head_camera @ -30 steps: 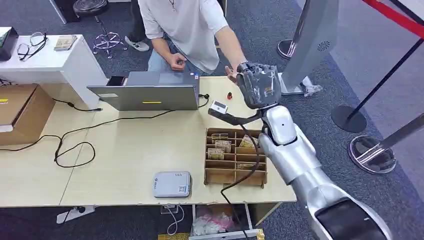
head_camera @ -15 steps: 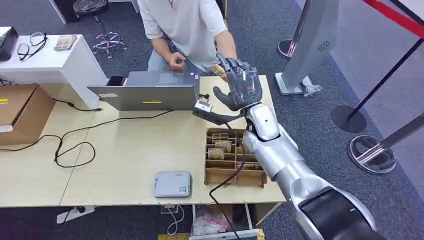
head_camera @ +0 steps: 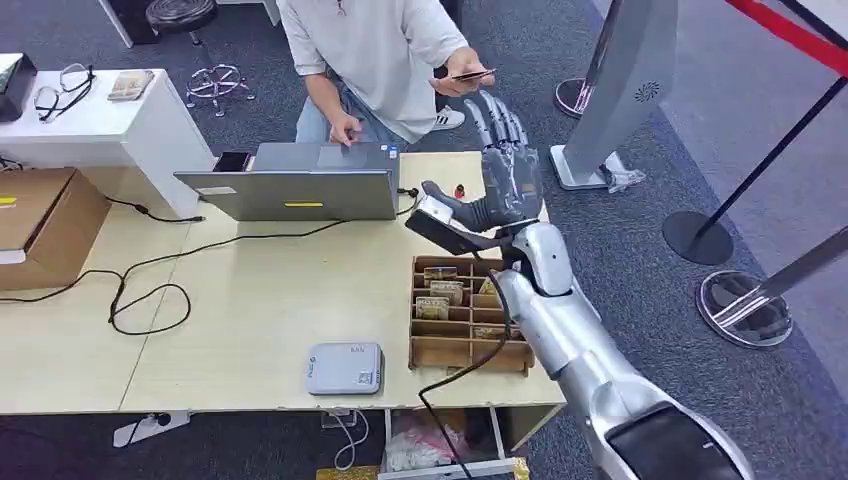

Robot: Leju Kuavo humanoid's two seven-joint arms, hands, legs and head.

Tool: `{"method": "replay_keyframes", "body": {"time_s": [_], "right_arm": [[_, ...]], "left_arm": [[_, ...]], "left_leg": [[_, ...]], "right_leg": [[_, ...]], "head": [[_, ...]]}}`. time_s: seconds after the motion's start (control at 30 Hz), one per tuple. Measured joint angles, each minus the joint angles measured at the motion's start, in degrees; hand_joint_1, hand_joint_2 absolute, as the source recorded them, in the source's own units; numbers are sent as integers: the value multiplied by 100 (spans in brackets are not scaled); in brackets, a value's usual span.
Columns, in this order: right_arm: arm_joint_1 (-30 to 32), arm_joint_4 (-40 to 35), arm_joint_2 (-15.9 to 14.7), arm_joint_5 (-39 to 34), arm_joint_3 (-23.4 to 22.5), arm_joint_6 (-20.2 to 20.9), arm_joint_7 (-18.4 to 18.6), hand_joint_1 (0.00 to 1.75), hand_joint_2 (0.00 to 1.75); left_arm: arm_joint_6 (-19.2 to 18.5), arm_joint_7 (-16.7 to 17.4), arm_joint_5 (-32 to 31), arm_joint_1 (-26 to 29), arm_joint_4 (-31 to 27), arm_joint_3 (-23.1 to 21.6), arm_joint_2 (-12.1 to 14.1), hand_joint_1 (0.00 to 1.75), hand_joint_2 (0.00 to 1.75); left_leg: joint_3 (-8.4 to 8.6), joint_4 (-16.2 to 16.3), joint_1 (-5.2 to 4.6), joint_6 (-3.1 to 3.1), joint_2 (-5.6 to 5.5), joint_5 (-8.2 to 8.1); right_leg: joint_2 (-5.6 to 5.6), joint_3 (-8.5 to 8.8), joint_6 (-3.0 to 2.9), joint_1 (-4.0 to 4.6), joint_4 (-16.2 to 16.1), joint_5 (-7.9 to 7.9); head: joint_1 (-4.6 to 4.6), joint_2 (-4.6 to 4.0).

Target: Pass the card to the sensor for recognition and then transmit it.

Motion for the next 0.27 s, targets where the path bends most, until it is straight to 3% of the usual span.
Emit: {"method": "replay_keyframes", "body": {"time_s": [0.27], "right_arm": [[1004,-1259,-341,-883,-35,389,-256,0,0]], "left_arm": [[5,41,131,9,0,116,-4,0,0]], "left_leg": [[-2,0,0,1,1,-5]], "right_leg": [[-1,-1,2,0,-2,-2]], "head": [[0,0]]}}
